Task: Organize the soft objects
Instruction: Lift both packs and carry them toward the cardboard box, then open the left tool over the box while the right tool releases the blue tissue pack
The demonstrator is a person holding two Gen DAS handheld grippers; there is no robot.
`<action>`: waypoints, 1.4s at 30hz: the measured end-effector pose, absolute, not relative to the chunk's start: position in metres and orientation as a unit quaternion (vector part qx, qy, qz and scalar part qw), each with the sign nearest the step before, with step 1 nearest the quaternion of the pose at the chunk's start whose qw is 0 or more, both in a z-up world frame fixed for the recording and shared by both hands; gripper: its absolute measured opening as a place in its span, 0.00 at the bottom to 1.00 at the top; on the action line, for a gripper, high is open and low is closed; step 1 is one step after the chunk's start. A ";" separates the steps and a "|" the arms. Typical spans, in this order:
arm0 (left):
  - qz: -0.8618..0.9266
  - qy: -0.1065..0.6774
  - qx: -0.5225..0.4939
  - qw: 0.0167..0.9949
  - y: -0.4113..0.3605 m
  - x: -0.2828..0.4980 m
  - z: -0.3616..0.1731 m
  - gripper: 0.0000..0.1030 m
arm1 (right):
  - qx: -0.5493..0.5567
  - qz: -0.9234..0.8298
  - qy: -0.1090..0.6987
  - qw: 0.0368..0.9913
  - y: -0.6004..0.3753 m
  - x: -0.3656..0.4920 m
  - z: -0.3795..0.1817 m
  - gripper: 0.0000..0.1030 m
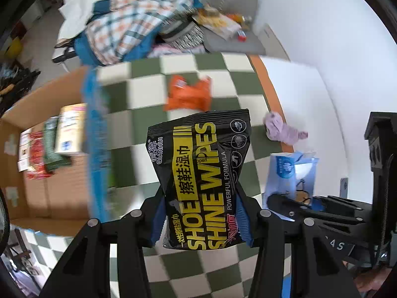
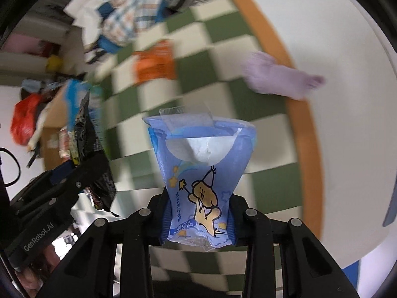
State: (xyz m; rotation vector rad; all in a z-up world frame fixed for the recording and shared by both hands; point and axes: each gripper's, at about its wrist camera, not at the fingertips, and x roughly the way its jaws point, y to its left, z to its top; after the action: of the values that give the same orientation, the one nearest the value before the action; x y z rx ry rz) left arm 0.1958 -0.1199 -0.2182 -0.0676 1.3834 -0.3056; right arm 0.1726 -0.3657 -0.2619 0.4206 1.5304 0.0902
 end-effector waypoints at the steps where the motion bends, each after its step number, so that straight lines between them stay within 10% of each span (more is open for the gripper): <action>1: -0.134 0.630 -0.035 0.764 -0.105 0.194 -0.207 0.44 | 0.187 0.049 0.683 0.704 -0.352 0.175 -0.247 0.36; 19: 0.039 0.672 -0.124 0.729 0.206 0.217 -0.238 0.44 | 0.157 0.194 0.694 0.676 -0.007 0.212 -0.239 0.36; 35: 0.032 0.742 -0.147 0.653 0.256 0.238 -0.304 0.48 | 0.156 0.172 0.736 0.636 0.093 0.243 -0.328 0.37; 42: 0.031 0.754 -0.152 0.638 0.253 0.239 -0.306 0.50 | 0.149 0.184 0.746 0.622 0.106 0.245 -0.340 0.66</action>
State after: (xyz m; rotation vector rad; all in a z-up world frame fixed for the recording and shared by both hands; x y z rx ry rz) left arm 0.2388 0.2533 -0.3063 -0.3479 1.7205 0.0697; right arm 0.2451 0.1064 -0.3397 0.3425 1.7142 0.4225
